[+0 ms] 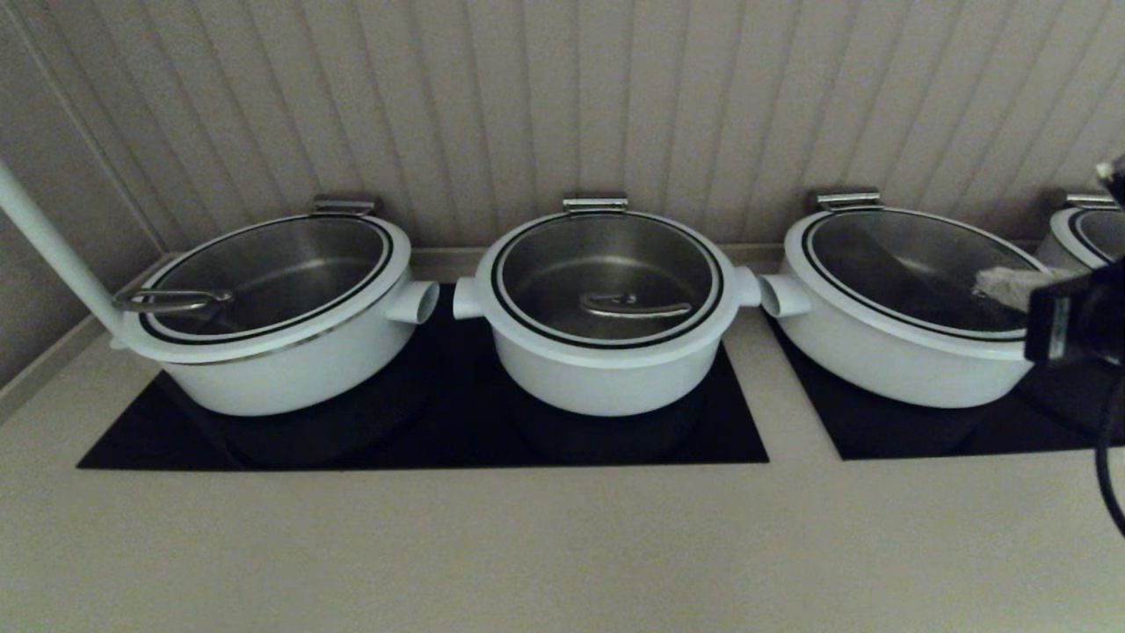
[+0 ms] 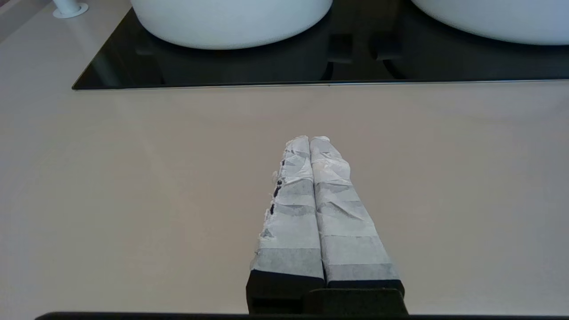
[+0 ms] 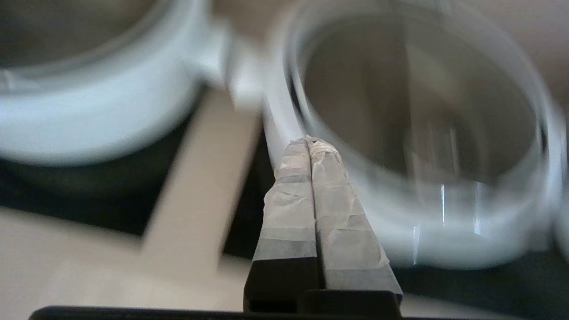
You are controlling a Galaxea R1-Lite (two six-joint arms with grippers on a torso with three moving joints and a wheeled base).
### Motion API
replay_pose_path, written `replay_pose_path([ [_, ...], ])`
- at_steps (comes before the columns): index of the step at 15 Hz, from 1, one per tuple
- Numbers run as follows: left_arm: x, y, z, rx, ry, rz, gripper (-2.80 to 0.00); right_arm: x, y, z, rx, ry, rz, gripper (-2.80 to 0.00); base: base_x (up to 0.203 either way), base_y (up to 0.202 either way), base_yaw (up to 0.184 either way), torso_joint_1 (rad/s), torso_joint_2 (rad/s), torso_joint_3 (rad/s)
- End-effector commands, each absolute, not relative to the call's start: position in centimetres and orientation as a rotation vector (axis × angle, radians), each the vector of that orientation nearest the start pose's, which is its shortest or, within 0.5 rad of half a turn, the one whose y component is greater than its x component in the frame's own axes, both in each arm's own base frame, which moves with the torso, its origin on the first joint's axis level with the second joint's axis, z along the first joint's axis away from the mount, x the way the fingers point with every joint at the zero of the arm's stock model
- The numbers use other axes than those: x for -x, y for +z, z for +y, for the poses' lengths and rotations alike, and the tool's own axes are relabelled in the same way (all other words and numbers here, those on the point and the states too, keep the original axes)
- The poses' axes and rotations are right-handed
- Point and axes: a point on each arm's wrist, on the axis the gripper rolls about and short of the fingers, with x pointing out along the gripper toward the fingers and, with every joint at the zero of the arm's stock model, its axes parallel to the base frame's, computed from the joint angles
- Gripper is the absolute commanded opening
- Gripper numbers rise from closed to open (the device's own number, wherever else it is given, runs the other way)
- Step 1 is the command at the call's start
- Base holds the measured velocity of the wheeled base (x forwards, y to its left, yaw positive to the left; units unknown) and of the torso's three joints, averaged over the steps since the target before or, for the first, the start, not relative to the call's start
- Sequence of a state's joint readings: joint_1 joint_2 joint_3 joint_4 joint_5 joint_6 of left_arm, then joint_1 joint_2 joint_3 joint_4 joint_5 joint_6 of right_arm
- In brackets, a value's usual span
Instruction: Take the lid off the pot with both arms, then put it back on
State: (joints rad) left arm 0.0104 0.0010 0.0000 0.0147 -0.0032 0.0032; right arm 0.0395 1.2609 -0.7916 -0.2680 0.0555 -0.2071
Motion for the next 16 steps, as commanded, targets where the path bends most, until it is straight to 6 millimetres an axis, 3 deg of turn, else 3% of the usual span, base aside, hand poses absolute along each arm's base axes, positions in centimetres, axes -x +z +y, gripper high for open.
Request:
replay_pose_path([
  [1, 2.3, 7.4, 0.0, -0.003, 0.008, 0.017, -2.8, -13.6, 23.2, 0.1, 0.137, 0.055, 0.182, -2.8, 0.0, 0.0, 0.0, 0.0, 0.0, 0.0],
  [4, 2.3, 7.4, 0.0, -0.003, 0.008, 0.017, -2.8, -7.9, 18.1, -0.1, 0.086, 0.024, 0.204, -2.8, 0.0, 0.0, 0.0, 0.0, 0.0, 0.0],
  [7, 2.3, 7.4, 0.0, -0.003, 0.008, 0.017, -2.8, -3.8, 13.9, -0.1, 0.074, 0.009, 0.153, -2.8, 0.0, 0.0, 0.0, 0.0, 0.0, 0.0],
  [13, 2.3, 7.4, 0.0, -0.003, 0.008, 0.016, -2.8, 0.9, 8.6, 0.1, 0.096, 0.011, 0.101, -2.8, 0.0, 0.0, 0.0, 0.0, 0.0, 0.0],
  [16, 2.3, 7.4, 0.0, -0.003, 0.008, 0.015, -2.8, 2.1, 7.6, 0.1, 0.118, 0.038, 0.041, -2.8, 0.0, 0.0, 0.0, 0.0, 0.0, 0.0],
])
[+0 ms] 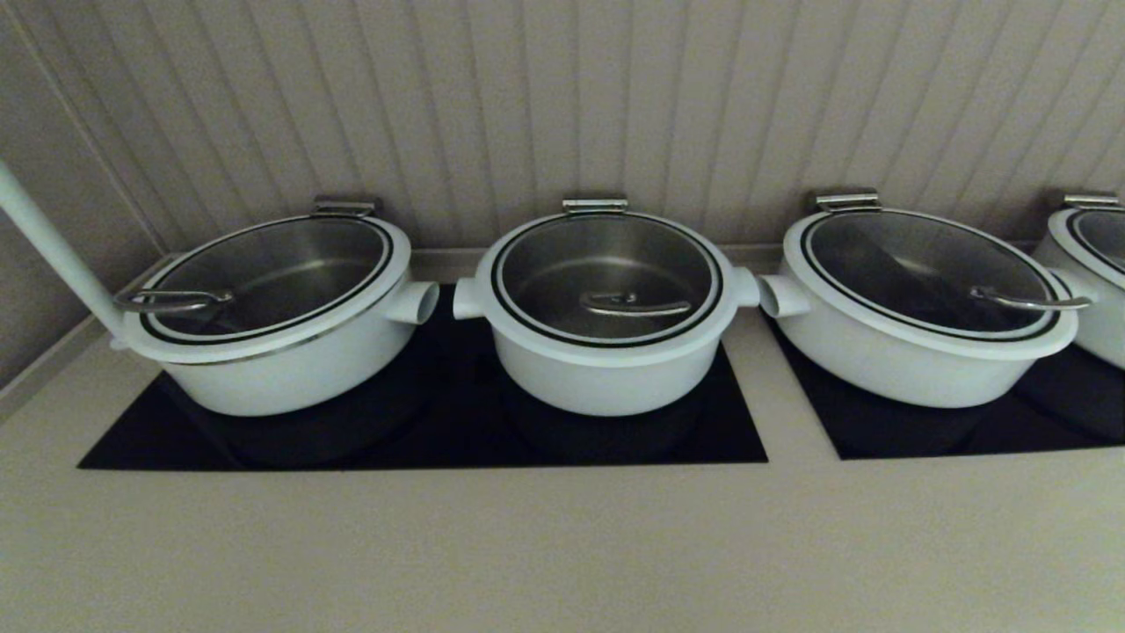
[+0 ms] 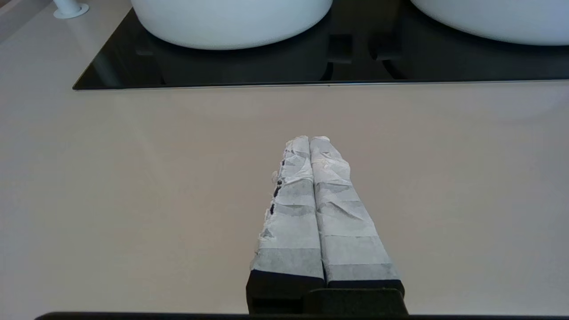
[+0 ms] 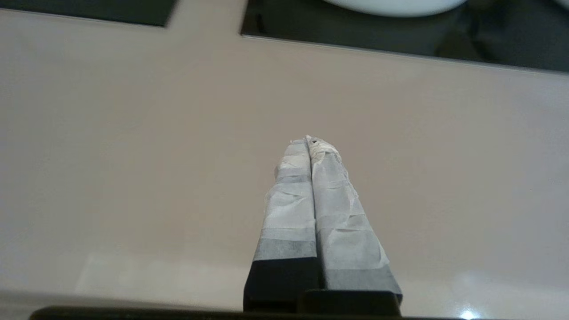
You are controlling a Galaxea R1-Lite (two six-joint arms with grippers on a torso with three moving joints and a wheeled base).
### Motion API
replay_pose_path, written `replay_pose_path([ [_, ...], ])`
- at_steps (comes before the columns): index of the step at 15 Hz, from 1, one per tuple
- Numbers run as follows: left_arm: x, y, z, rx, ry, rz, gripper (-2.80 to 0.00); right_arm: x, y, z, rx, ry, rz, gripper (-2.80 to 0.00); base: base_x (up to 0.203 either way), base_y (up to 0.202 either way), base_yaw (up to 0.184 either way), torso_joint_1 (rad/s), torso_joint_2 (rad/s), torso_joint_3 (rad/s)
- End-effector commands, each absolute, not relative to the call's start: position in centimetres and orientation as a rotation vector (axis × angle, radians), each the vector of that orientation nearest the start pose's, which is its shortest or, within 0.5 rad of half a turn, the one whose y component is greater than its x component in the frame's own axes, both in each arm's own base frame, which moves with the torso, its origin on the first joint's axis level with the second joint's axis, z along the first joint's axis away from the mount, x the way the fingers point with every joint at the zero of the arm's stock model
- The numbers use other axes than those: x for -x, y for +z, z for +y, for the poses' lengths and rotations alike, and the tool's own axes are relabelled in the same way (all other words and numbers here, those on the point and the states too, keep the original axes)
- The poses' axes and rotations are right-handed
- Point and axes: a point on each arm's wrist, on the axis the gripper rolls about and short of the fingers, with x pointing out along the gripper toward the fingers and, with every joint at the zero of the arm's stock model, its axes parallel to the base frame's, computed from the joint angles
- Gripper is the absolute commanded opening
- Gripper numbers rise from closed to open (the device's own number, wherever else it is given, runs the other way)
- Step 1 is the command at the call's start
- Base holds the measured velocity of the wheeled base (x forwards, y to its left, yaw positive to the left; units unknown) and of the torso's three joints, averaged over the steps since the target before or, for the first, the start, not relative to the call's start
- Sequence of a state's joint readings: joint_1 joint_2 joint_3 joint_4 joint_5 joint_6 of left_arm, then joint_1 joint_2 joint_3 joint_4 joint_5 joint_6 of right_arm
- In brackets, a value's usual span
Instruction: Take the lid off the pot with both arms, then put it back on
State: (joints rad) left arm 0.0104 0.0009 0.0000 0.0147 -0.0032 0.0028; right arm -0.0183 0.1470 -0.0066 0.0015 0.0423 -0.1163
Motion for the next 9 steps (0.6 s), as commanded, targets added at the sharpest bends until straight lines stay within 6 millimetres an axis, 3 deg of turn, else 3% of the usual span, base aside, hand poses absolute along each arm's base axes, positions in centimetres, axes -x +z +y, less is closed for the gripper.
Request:
replay_pose_path([
  [1, 2.27, 7.4, -0.03, -0.003, 0.008, 0.016, -2.8, 2.34, 7.51, 0.12, 0.107, 0.04, 0.02, -2.8, 0.0, 0.0, 0.0, 0.0, 0.0, 0.0],
  [9, 2.27, 7.39, -0.03, -0.003, 0.008, 0.017, -2.8, 2.34, 7.47, 0.1, 0.073, 0.033, 0.02, -2.8, 0.0, 0.0, 0.0, 0.0, 0.0, 0.0],
])
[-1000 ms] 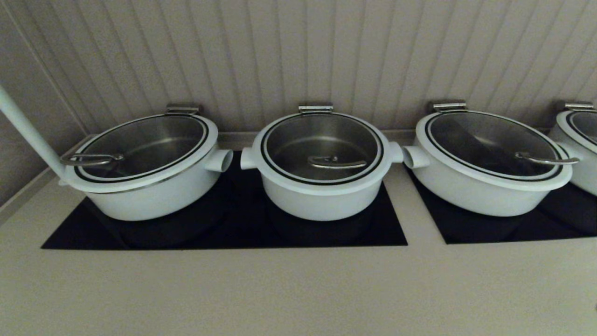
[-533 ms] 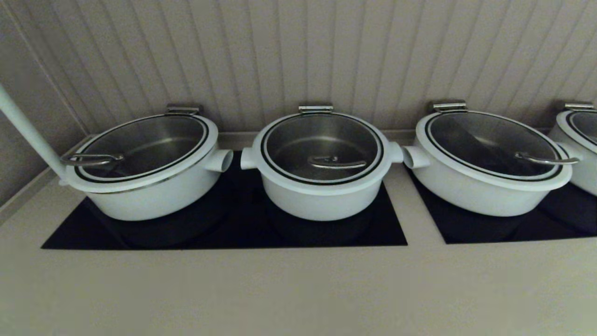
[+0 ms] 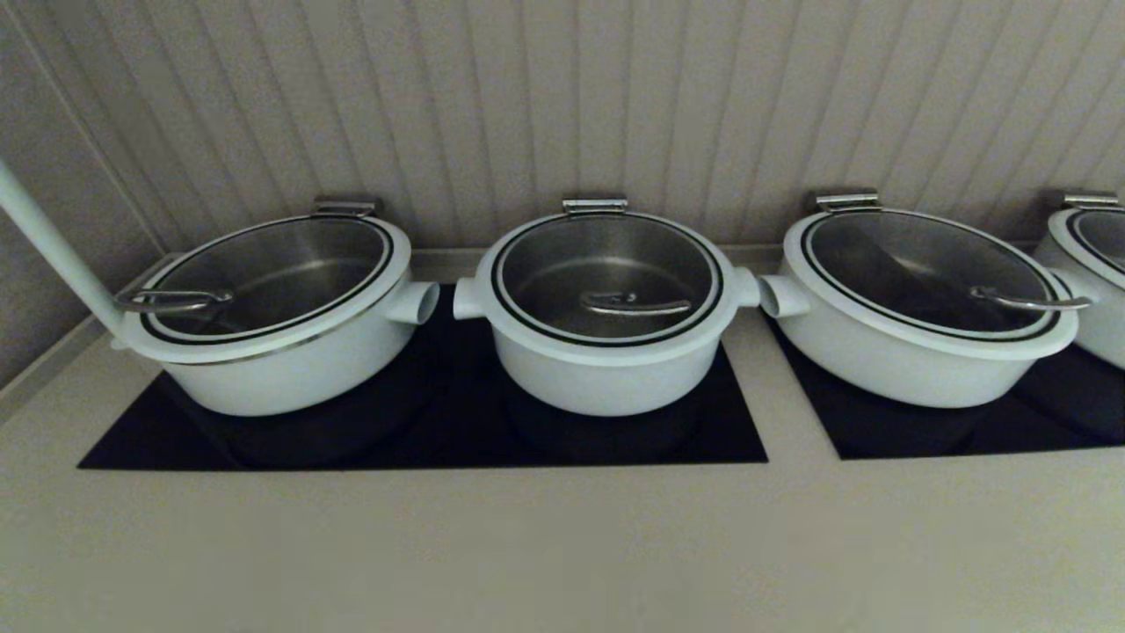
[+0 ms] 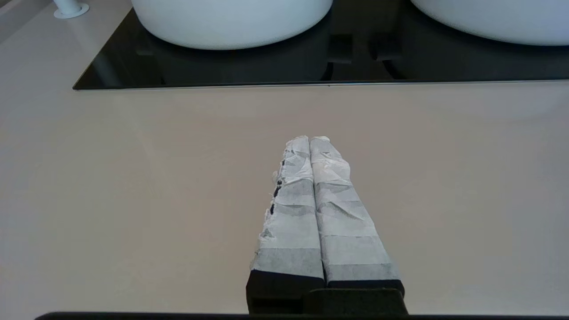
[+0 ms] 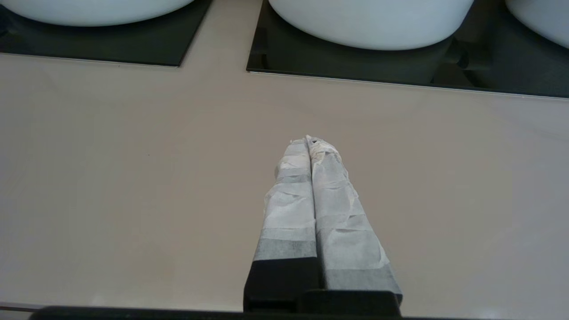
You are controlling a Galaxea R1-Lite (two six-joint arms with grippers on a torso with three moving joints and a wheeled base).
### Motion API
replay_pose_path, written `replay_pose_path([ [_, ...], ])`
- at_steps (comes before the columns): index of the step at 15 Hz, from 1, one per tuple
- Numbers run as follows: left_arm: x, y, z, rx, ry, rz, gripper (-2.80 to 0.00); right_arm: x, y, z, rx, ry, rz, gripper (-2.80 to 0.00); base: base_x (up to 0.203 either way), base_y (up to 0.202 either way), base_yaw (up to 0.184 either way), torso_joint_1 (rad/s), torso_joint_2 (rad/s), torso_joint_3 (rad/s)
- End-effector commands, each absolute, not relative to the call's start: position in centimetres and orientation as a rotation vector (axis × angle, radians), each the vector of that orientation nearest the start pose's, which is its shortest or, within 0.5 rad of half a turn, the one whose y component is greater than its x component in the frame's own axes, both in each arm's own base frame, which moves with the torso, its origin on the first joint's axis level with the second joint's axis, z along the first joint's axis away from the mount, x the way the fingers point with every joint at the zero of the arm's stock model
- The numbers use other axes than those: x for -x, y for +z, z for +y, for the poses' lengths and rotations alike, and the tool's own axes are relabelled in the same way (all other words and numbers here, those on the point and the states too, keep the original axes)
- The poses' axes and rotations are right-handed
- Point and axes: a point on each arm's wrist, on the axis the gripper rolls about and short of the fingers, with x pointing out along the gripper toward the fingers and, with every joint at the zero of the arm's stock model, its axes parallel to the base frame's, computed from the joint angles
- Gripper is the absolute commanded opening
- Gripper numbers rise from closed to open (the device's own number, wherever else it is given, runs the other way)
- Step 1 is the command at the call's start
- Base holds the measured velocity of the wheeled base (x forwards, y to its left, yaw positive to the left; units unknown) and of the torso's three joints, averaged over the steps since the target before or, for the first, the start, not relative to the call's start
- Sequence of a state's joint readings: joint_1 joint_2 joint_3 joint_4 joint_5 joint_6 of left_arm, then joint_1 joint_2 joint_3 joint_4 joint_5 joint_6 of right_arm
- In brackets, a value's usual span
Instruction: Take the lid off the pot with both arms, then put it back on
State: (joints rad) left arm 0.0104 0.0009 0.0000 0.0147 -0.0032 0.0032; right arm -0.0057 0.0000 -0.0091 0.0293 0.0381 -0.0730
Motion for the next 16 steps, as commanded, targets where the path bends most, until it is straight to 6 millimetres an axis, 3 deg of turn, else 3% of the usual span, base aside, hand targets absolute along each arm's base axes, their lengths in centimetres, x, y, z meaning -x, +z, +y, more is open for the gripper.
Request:
replay_pose_path([
  [1, 2.27, 7.4, -0.03, -0.003, 0.008, 0.017, -2.8, 2.35, 7.5, 0.1, 0.073, 0.033, 0.019, -2.8, 0.0, 0.0, 0.0, 0.0, 0.0, 0.0],
  [16, 2.27, 7.4, -0.03, -0.003, 0.008, 0.015, -2.8, 2.28, 7.56, 0.05, 0.029, 0.009, -0.002, -2.8, 0.0, 0.0, 0.0, 0.0, 0.0, 0.0],
])
